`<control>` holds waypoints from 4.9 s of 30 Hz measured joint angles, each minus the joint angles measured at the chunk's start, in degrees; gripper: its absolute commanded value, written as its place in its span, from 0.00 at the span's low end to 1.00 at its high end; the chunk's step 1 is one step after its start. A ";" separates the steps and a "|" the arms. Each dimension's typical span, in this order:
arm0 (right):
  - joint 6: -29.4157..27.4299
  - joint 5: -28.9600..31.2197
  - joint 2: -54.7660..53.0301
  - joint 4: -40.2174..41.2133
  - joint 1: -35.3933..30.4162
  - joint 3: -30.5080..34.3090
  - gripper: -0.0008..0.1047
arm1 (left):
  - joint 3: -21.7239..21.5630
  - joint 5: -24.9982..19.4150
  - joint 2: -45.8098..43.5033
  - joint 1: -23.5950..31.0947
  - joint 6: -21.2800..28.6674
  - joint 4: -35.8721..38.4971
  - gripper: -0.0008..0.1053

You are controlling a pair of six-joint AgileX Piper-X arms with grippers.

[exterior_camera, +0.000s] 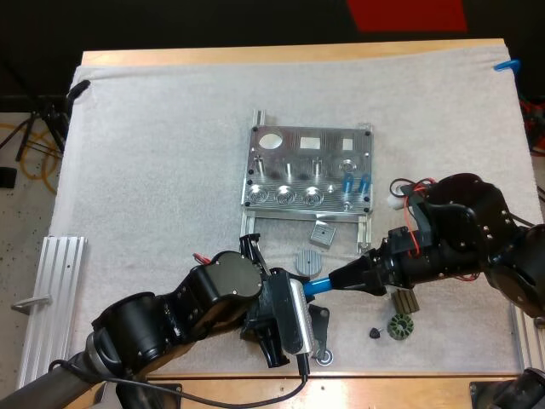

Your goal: Load cells from right to left

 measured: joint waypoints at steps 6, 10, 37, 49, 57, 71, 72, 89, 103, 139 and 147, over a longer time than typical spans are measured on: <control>0.61 0.00 -0.05 0.00 0.00 0.00 0.47 | 0.00 0.00 0.00 0.00 0.00 0.00 0.11; 0.94 0.00 -0.05 0.00 0.00 0.00 0.47 | 0.00 0.00 0.00 0.00 0.00 0.00 0.11; 2.45 0.18 -0.05 -0.40 0.00 0.00 0.47 | 1.53 0.22 0.11 0.00 0.00 -6.29 0.11; 2.45 0.32 -0.05 -0.40 0.00 0.00 0.28 | 1.53 0.22 0.11 0.00 0.00 -6.43 0.11; 2.45 0.40 -0.05 -0.40 0.00 0.00 0.08 | 1.53 0.22 0.11 0.00 0.00 -6.43 0.11; -0.24 1.73 -0.05 -0.48 0.00 0.00 0.08 | 1.53 1.17 0.11 0.00 -1.16 -6.43 0.55; -0.52 1.82 -0.05 -0.48 0.00 0.00 0.08 | 1.53 1.28 0.11 0.00 -1.61 -6.43 0.60; -16.96 14.23 -0.05 6.23 0.00 0.00 0.08 | 1.53 -0.48 0.11 0.00 -12.47 -5.77 0.65; -25.20 23.54 -0.05 7.74 0.00 0.00 0.08 | 1.53 -18.76 0.11 0.00 -40.13 -1.59 0.65; -40.27 34.35 20.16 14.98 0.00 -19.41 0.08 | 1.53 -21.30 -4.77 0.00 -44.50 3.15 0.65; -44.64 37.56 28.20 18.13 0.00 -27.50 0.08 | 1.53 -22.72 -6.16 0.00 -44.50 6.70 0.65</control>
